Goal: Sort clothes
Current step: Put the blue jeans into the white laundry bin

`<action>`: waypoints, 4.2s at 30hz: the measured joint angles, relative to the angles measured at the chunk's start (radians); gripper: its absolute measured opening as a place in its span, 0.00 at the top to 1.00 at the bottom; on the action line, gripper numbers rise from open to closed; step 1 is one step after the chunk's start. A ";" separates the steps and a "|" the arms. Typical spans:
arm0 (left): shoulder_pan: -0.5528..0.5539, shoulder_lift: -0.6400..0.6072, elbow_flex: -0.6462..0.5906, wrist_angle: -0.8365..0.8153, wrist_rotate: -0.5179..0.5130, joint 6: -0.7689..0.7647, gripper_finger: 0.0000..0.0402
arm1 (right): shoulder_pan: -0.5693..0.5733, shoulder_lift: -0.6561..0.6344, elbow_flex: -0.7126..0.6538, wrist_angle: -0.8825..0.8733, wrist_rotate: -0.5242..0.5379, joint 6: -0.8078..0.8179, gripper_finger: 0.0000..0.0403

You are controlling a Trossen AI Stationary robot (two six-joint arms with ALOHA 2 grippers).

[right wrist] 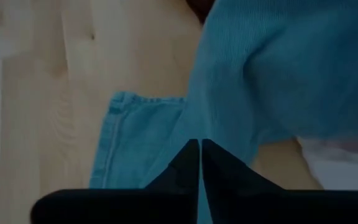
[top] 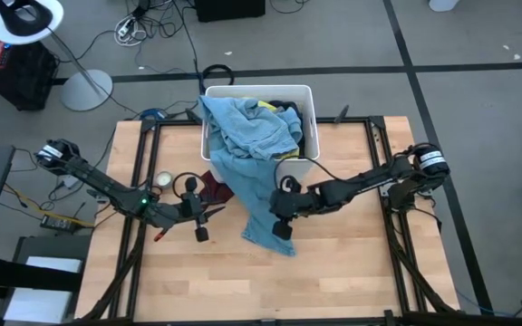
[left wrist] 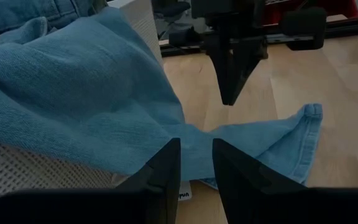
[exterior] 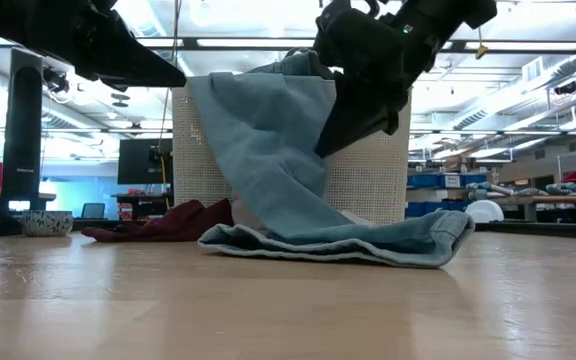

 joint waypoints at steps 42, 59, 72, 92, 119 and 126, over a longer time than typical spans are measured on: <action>0.000 0.000 -0.001 0.005 -0.001 0.001 0.75 | -0.002 0.194 -0.250 0.514 0.136 0.025 0.59; 0.000 0.000 -0.001 -0.006 -0.002 0.001 0.75 | 0.066 0.037 -0.022 0.351 0.299 -0.363 0.99; 0.000 0.000 -0.001 0.000 -0.002 0.001 0.75 | -0.134 -0.143 0.305 0.314 0.353 -0.860 0.99; 0.000 0.000 -0.001 -0.016 -0.016 0.001 0.75 | -0.494 0.099 0.498 -0.050 0.105 -0.600 1.00; 0.000 0.000 -0.001 -0.024 -0.022 -0.015 0.75 | -0.633 0.121 0.491 -0.305 -0.126 -0.229 0.79; 0.000 0.000 -0.001 -0.024 -0.023 -0.018 0.75 | -0.631 -0.011 0.492 -0.434 -0.131 -0.229 0.61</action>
